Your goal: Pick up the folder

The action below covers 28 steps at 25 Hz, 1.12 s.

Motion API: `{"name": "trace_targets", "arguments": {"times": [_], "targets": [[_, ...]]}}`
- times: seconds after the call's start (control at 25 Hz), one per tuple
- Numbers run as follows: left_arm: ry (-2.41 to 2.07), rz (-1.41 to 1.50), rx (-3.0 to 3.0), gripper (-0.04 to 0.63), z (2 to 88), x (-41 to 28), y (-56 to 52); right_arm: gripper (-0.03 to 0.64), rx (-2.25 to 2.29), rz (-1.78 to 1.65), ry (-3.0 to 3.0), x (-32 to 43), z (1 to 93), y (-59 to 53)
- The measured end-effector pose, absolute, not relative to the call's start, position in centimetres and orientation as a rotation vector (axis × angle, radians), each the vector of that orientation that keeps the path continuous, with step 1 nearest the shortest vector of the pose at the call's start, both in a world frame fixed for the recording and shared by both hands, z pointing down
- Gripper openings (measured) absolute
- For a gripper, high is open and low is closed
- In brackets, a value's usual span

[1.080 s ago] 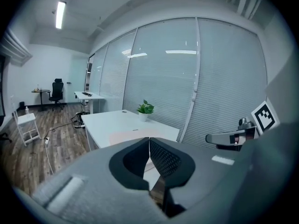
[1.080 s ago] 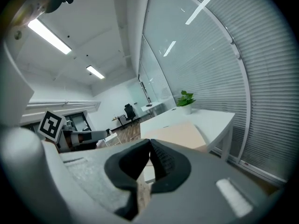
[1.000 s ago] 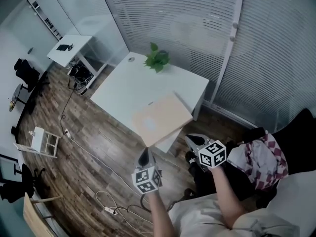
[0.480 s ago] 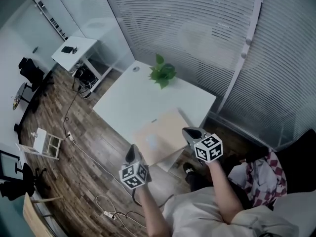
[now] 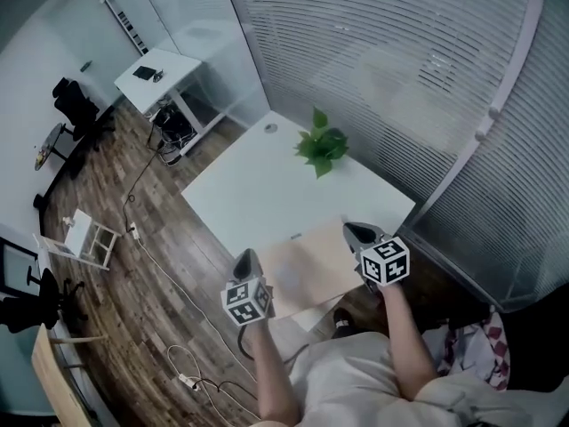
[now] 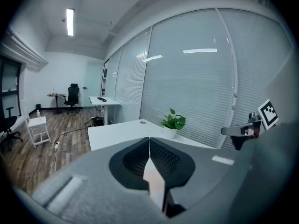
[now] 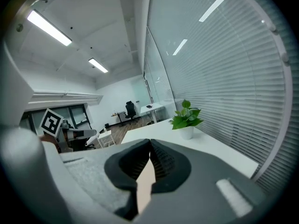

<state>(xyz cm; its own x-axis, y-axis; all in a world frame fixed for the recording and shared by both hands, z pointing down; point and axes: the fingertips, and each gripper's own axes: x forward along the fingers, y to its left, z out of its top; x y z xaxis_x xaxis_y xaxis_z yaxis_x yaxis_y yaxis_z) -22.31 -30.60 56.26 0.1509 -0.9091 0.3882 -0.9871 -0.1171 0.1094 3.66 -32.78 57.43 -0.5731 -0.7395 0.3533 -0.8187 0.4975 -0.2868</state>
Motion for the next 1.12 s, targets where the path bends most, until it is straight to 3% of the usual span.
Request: {"name": "trace_targets", "arguments": {"times": [0.6,1.12], "targets": [[-1.82,0.322,2.019,0.011,61.0,-22.9,-32.8,0.002,1.309,0.755,-2.415,4.5,64.4,-37.3],[-1.838,0.368,1.918,0.011,63.4,-23.6,-26.9,0.003,1.216,0.803,-2.456,4.9,65.7,-35.3]]}}
